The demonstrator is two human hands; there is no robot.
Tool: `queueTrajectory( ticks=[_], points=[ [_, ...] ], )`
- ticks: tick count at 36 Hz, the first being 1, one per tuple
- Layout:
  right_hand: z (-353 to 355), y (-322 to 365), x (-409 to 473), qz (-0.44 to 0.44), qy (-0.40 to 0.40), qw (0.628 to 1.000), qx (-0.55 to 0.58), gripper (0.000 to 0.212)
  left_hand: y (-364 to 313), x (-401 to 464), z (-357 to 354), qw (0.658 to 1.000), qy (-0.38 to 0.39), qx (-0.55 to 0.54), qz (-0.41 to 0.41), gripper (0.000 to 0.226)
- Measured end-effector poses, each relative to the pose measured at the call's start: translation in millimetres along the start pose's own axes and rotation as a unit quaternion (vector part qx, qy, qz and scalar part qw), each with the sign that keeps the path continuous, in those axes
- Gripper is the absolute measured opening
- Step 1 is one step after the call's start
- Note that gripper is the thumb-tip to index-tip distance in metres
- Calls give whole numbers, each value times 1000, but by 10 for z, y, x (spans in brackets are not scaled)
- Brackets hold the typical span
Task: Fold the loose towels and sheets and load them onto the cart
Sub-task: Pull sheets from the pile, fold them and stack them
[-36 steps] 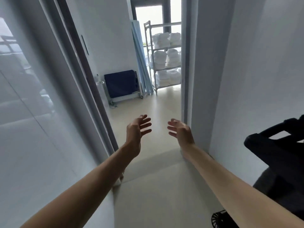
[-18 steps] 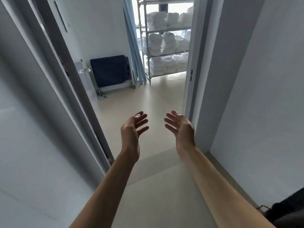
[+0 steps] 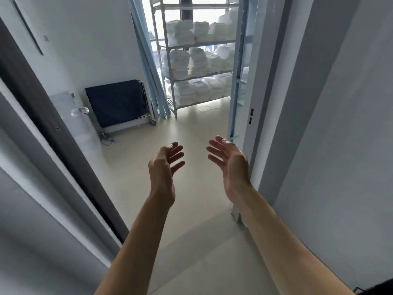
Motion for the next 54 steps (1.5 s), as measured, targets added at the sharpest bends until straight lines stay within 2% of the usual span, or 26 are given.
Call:
queueTrajectory(
  ticks=[6, 17, 26, 37, 43, 54],
  points=[
    [-224, -12, 851, 13, 11, 1000, 25, 27, 93, 779, -186, 1000, 8, -15, 0, 27],
    [-695, -72, 3171, 3, 68, 997, 43, 29, 9, 2812, -761, 998, -1, -17, -56, 28],
    [-1211, -314, 4591, -18, 79, 996, 31, 28, 39, 4281, -777, 997, -17, -9, -71, 28],
    [-2148, -605, 6552, 10, 40, 999, 8, 28, 308, 6729, -781, 999, 15, -26, -33, 32],
    [-2671, -715, 7508, 15, 18, 1000, -3, 28, 183, 7980, -866, 999, 37, -13, -17, 31],
    [-3148, -1180, 9166, 8, -19, 1000, 9, 27, 387, 9749, -1003, 999, 32, 6, 1, 30]
  ],
)
Point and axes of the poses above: each hand's wrist, its own x-axis towards the middle knuckle, its own z-axis out of the back of the hand, y = z × x, the point moved 9 cm from there along x, towards the middle knuckle, and after that the axes turned 8 degrees about -x, right-handed, at the moved point
